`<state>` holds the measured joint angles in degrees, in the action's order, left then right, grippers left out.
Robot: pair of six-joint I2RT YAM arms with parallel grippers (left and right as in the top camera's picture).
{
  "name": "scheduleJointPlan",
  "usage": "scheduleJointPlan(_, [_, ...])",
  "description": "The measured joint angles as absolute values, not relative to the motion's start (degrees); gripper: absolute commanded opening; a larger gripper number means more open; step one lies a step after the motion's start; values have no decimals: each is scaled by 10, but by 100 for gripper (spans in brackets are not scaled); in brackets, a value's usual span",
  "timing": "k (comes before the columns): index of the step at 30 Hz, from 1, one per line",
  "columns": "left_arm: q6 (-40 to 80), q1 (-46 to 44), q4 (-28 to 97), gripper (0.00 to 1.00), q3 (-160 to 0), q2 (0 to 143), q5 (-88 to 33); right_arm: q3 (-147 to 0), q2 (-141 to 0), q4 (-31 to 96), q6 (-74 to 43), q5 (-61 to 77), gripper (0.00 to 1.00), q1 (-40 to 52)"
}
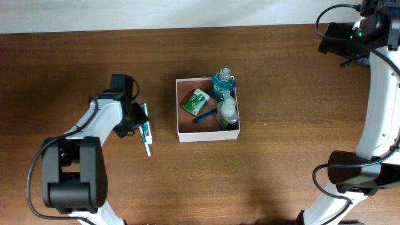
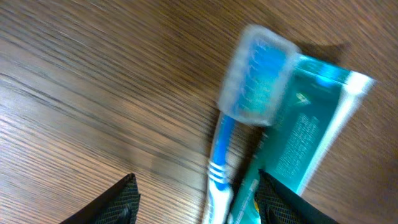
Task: Pack container
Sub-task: 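Move the left gripper back over the toothbrush and toothpaste, then lower the left gripper around the blue toothbrush handle and close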
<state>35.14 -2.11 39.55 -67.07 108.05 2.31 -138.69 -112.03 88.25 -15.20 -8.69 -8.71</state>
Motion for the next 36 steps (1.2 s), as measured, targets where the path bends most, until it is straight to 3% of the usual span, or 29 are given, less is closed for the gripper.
scheduleJointPlan(6, [352, 10, 396, 61, -671, 1092, 15, -1387, -1120, 882, -152, -87, 99, -87])
scheduleJointPlan(11, [351, 11, 396, 29, -671, 1092, 14, -1387, -1120, 882, -152, -87, 99, -87])
scheduleJointPlan(20, [352, 11, 395, 25, -671, 1093, -4, -1387, -1120, 882, -152, -87, 99, -87])
scheduleJointPlan(27, [300, 18, 414, 5, -703, 1096, -11, -1387, -1120, 882, -152, -87, 99, -87])
scheduleJointPlan(30, [289, 20, 415, 11, -731, 1096, -11, -1387, -1120, 882, -152, -87, 99, -87])
scheduleJointPlan(31, [286, 20, 417, 27, -735, 1096, -11, -1387, -1120, 882, -152, -87, 99, -87])
scheduleJointPlan(32, [283, 20, 422, 33, -735, 1096, -11, -1387, -1120, 882, -152, -87, 99, -87])
scheduleJointPlan(36, [279, 20, 452, 33, -735, 1096, -18, -1387, -1120, 882, -152, -87, 99, -87])
